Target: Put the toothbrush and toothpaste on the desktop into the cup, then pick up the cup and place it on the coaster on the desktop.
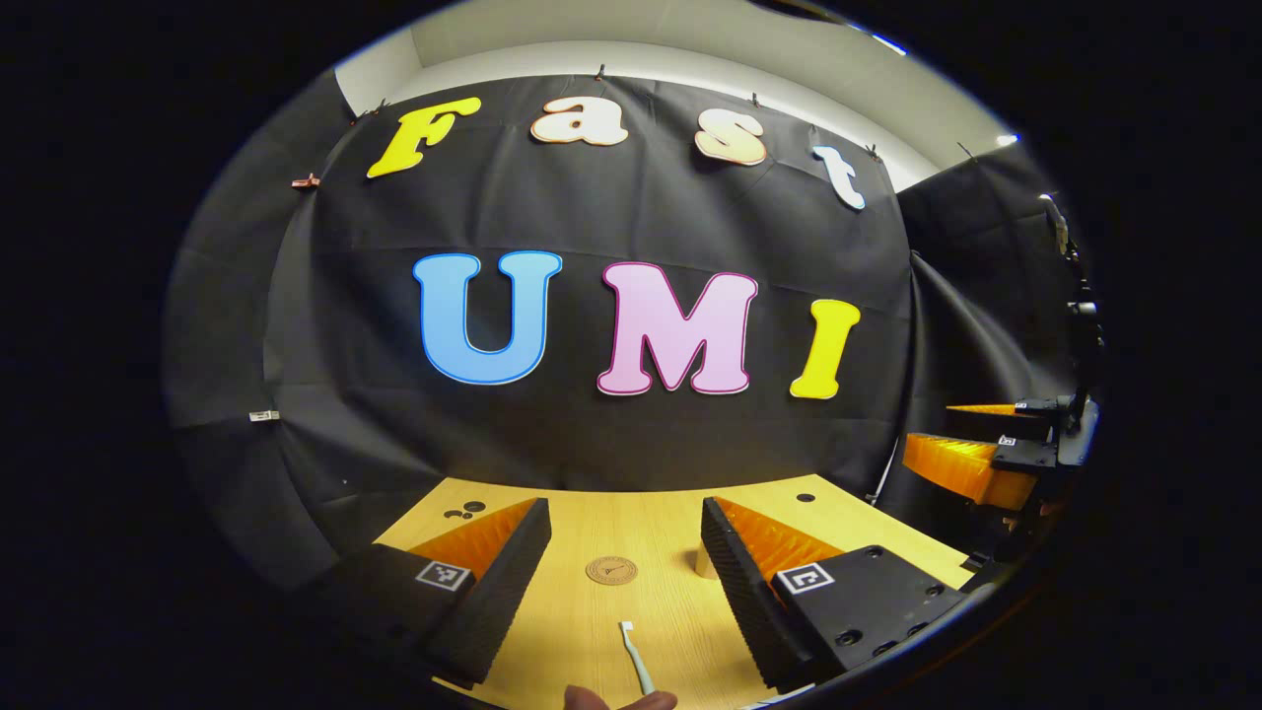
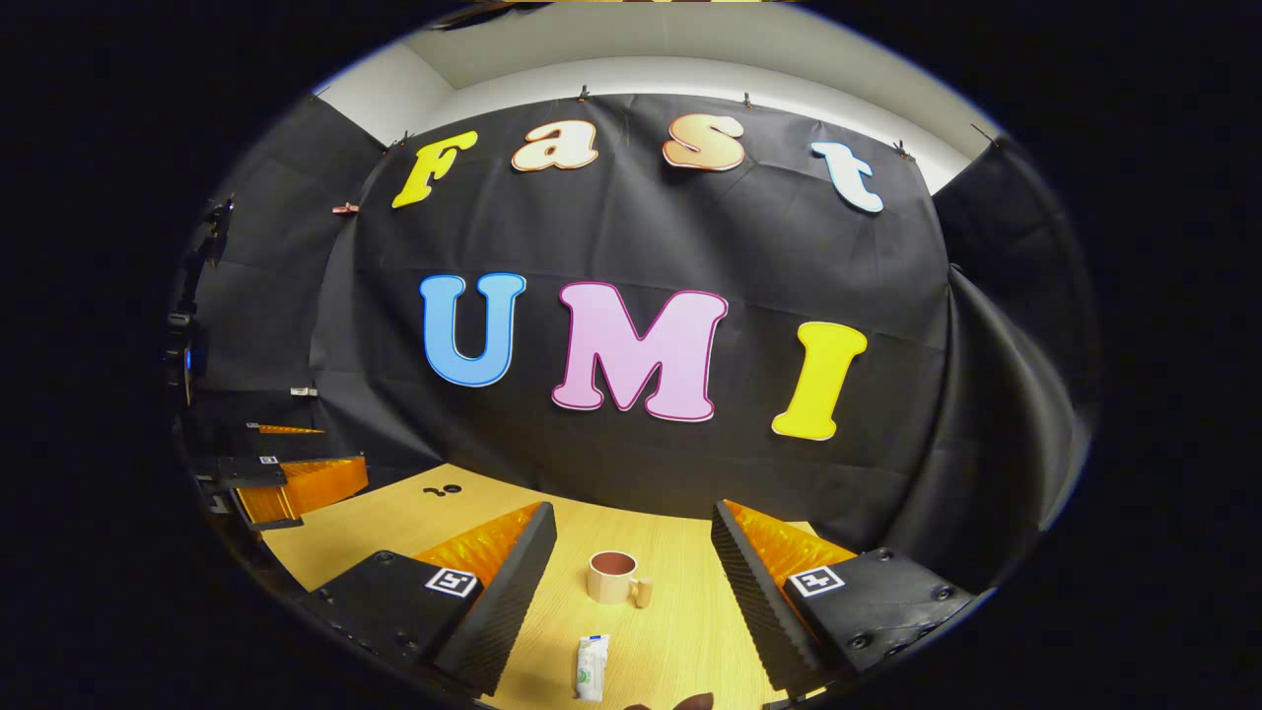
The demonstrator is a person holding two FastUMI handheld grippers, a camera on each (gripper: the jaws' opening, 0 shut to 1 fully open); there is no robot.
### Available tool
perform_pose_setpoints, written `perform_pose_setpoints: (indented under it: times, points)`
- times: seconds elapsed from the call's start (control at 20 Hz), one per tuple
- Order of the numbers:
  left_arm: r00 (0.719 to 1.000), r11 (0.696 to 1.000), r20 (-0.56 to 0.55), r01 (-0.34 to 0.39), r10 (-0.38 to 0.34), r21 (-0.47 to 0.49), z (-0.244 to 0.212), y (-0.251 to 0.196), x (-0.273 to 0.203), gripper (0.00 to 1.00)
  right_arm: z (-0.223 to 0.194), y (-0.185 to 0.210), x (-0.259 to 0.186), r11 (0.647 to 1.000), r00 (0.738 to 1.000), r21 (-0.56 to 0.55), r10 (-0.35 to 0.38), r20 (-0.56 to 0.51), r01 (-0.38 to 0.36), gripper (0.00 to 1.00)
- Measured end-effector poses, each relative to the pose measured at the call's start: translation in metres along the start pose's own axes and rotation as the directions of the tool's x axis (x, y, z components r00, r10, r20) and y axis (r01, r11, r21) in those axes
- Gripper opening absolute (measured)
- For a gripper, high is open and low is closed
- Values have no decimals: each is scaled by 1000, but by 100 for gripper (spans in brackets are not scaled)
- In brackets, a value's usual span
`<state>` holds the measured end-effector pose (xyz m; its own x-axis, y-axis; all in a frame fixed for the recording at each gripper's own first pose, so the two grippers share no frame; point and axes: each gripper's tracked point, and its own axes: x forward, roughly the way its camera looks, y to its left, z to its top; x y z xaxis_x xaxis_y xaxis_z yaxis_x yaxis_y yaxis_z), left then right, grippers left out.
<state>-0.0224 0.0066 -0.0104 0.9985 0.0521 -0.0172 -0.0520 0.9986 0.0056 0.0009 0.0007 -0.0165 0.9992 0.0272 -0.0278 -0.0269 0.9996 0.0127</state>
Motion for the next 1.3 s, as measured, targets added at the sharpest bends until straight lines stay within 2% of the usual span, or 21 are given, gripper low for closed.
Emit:
perform_pose_setpoints:
  times: [0.3,0.5,0.7,0.9,1.1,1.3]
  points:
    - [1000,1000,-20,-17,17,-6,-8,3,-5,97,-21,6,8,999,998,-38,16,-62,-19,97]
    - [998,1000,-48,-30,30,-6,-21,11,-4,97,-56,22,21,995,983,-83,42,-179,-58,97]
    - [996,999,-83,-40,38,-22,-35,19,-7,97,-112,42,29,993,931,-55,79,-355,-106,98]
    - [992,999,-116,-48,45,-25,-49,28,-12,97,-159,54,38,993,870,-17,97,-483,-120,98]
    - [986,997,-152,-71,64,-39,-66,40,-18,97,-213,61,49,994,808,-13,84,-583,-112,98]
    - [979,993,-184,-103,90,-58,-83,51,-25,97,-263,58,54,991,741,-60,49,-670,-120,98]
